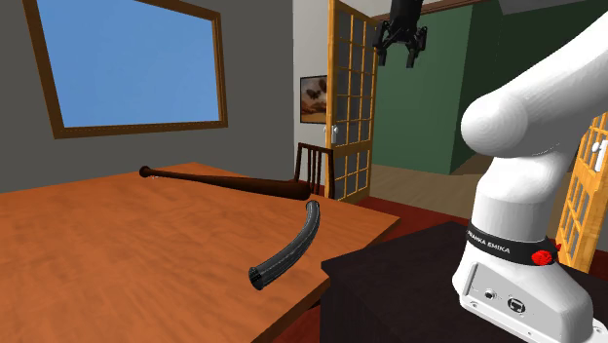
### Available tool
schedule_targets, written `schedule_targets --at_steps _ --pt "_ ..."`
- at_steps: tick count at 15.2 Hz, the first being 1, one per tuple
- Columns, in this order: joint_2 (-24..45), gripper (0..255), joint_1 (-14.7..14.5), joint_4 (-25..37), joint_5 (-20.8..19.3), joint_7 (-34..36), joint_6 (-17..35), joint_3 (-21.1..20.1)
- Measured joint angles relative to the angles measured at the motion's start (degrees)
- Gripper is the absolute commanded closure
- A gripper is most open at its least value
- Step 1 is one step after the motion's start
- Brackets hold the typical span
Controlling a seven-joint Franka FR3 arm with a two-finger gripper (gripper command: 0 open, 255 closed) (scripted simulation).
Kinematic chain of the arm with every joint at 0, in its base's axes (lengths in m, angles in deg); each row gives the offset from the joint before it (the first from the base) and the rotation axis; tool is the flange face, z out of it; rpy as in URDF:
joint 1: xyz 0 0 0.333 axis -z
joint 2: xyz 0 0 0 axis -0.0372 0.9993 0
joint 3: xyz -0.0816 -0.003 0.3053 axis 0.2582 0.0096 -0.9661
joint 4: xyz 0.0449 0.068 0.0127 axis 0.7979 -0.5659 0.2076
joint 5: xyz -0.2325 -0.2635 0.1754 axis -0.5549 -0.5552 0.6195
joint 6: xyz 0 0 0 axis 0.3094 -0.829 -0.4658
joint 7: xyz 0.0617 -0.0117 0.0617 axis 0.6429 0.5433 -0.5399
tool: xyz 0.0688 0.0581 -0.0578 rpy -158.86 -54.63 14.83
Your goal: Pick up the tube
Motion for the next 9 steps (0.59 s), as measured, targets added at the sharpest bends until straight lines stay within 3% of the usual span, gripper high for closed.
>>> schedule_targets --at_steps 3,9 --pt "-0.07 0 -0.27 -1.70 0.38 0.88 1.25 -0.81" --pt "1.16 0 -2.02 -9.91 2.68 5.63 8.96 -5.24"
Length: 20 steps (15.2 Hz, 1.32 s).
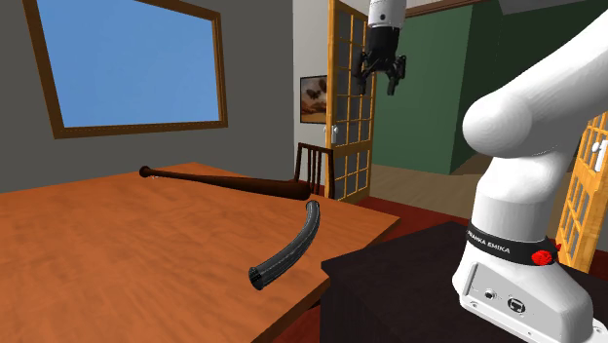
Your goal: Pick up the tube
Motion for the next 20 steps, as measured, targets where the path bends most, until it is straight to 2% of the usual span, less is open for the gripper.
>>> schedule_targets --at_steps 10,20 --pt "7.78 0 -3.28 -9.88 3.69 7.13 14.88 -7.08" --pt "24.22 0 -6.10 -13.10 5.66 16.09 31.85 -15.47"
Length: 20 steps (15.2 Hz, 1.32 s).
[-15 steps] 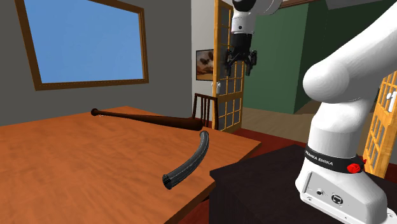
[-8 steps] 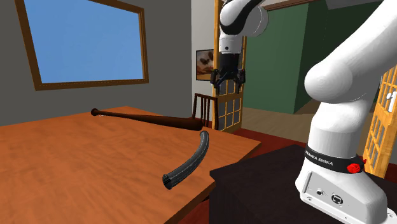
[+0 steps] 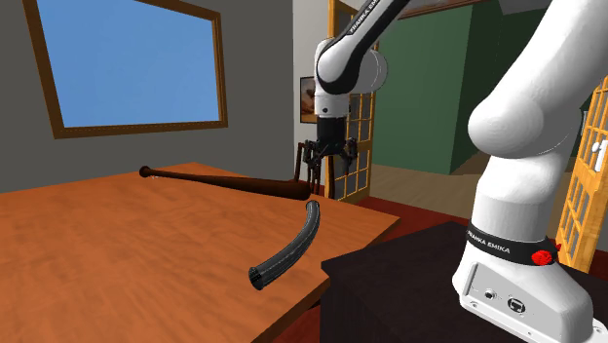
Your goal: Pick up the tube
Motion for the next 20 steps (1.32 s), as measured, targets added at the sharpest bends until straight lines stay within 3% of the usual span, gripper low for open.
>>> schedule_targets --at_steps 4,9,18,19,20 --pt "9.02 0 -0.27 1.38 -1.83 4.98 6.42 -3.32" --pt "21.25 0 -1.12 4.33 -8.22 13.86 13.71 -5.97" --pt "32.62 0 -3.81 6.54 -17.82 22.11 21.35 -2.87" --pt "33.01 255 -3.96 6.60 -18.18 22.37 21.66 -2.64" --pt "33.13 255 -4.02 6.62 -18.32 22.49 21.80 -2.56"
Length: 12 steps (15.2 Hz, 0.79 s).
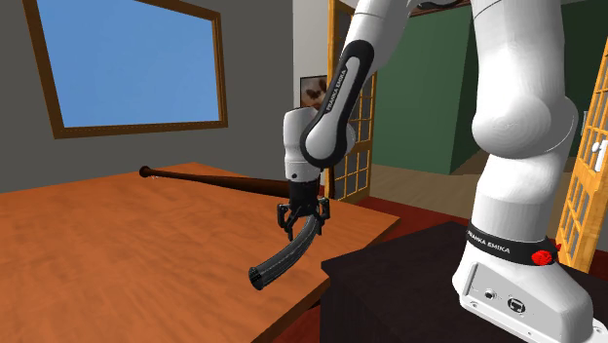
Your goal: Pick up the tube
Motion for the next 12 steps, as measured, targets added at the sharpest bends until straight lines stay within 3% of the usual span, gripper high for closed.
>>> schedule_targets --at_steps 9,12 --pt "0.18 255 -0.10 0.08 -0.28 0.17 0.22 0.16" --pt "-1.63 255 0.67 -0.38 1.46 -1.08 -1.18 -0.96"
